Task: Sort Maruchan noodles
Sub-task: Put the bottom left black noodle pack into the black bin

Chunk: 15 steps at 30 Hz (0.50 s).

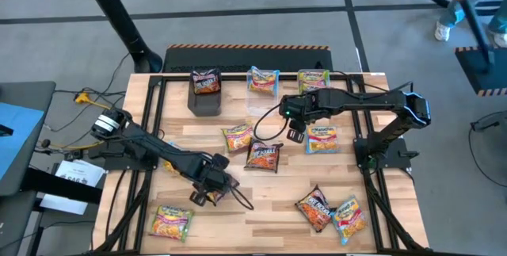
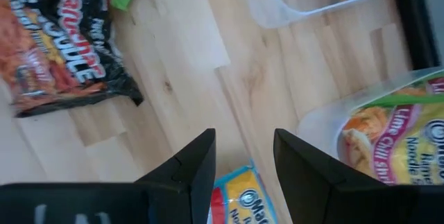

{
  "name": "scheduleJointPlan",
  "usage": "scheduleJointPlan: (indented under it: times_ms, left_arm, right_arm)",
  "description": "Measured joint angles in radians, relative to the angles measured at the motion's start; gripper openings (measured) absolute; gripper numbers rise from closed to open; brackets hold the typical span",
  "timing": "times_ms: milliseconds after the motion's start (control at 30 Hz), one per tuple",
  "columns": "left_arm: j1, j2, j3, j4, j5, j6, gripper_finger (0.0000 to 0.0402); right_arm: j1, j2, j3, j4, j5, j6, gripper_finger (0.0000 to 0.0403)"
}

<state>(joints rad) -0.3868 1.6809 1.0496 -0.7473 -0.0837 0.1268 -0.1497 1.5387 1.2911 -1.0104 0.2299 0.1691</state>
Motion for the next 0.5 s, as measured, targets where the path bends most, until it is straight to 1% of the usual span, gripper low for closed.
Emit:
scheduleJointPlan:
  times_ms: [100,333,433,500]
  left_arm:
    - [-0.007,0.004,0.026,-0.013,-0.032,0.016,0.0]
    - [0.005,0.004,0.122,-0.052,-0.04,-0.093,0.0]
    - [0.019,0.004,0.148,-0.081,-0.009,-0.143,0.0]
    - [0.03,0.003,0.153,-0.085,0.031,-0.171,0.0001]
  right_arm:
    - [0.0,0.0,0.0,0.0,0.0,0.008,0.0171]
    - [0.0,0.0,0.0,0.001,0.0,0.007,0.0171]
    - [0.0,0.0,0.0,0.001,0.0,0.008,0.0171]
    - [0.0,0.0,0.0,0.0,0.0,0.008,0.0171]
